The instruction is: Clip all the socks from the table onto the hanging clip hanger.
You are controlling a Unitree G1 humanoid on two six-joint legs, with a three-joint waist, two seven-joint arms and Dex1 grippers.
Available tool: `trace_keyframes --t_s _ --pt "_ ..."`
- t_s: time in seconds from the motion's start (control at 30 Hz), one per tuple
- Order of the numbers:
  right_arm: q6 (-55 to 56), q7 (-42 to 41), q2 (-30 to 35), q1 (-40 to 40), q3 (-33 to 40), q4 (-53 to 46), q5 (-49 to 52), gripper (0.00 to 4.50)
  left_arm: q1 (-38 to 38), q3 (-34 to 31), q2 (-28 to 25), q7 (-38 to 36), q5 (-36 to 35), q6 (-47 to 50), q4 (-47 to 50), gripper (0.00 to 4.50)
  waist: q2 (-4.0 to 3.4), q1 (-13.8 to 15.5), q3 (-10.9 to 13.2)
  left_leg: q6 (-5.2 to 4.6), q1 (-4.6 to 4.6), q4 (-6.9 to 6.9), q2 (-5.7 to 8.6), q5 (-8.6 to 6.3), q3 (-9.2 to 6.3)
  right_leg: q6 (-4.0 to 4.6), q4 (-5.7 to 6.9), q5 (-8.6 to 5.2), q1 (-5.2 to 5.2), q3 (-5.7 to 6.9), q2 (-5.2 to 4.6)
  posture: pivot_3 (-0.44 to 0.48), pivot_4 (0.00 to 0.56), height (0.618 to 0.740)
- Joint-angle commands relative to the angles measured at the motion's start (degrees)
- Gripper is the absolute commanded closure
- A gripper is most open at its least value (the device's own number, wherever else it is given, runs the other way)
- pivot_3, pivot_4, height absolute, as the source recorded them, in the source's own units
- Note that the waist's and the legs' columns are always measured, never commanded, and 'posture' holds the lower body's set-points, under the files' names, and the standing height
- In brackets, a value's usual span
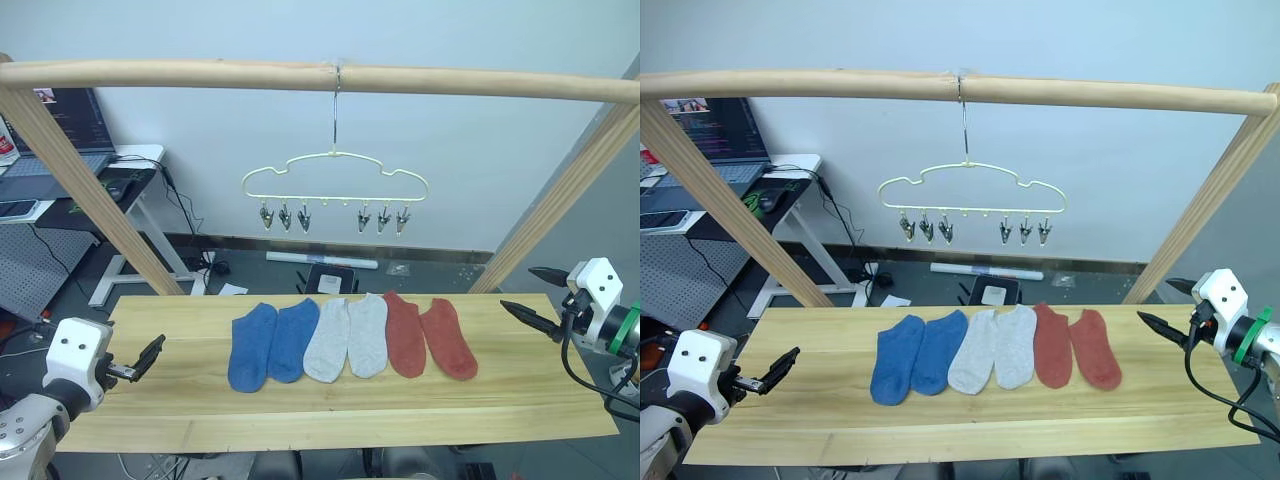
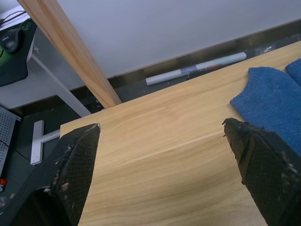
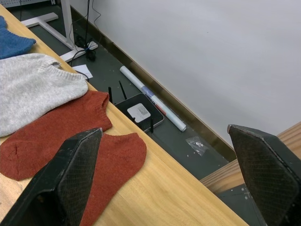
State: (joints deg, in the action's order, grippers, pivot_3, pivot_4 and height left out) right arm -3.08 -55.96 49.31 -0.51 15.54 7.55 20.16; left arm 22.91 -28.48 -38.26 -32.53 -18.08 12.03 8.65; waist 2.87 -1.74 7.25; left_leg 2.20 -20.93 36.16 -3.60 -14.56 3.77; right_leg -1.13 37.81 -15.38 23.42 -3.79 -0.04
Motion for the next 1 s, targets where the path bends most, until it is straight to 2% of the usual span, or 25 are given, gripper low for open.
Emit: trace_keyframes --t_s 0.03,0.33,0.57,1.0 --pt "0.51 -0.52 0.15 -0.29 0.25 -2.03 -0.17 0.02 -0.17 -3.02 0.94 0.87 -1.62 0.36 3.12 0.00 0.00 0.00 -0.02 0.00 0.00 0.00 0.00 0.00 0.00 0.00 0.00 0.00 0.00 0.00 0.00 0.048 0.072 0.740" --pt "0.56 -0.35 -1.74 -0.34 -0.47 -3.32 -0.47 0.02 0.16 -4.66 2.84 -1.96 -4.30 -2.53 6.58 0.00 0.05 0.04 -0.54 0.00 0.02 0.04 0.01 0.00 0.00 0.01 0.08 0.00 -0.02 -0.01 0.00 0.041 0.071 0.740" --pt "-0.32 -0.41 -2.49 0.08 -0.37 -4.57 -0.25 0.02 -1.42 -4.02 3.34 -1.52 -4.61 -1.49 7.40 0.00 -0.08 0.03 -0.78 0.00 0.07 0.13 0.02 0.01 0.01 0.00 0.13 0.00 -0.08 0.00 0.03 0.032 0.074 0.740" --pt "-0.65 0.81 -4.99 -0.48 -1.10 -9.65 -0.06 0.02 -7.46 -0.29 7.68 4.40 -3.68 1.04 8.69 0.00 -0.09 0.01 -0.86 0.00 0.06 0.34 0.01 0.00 0.02 -0.05 0.21 0.03 -0.16 -0.01 0.05 0.017 0.089 0.740"
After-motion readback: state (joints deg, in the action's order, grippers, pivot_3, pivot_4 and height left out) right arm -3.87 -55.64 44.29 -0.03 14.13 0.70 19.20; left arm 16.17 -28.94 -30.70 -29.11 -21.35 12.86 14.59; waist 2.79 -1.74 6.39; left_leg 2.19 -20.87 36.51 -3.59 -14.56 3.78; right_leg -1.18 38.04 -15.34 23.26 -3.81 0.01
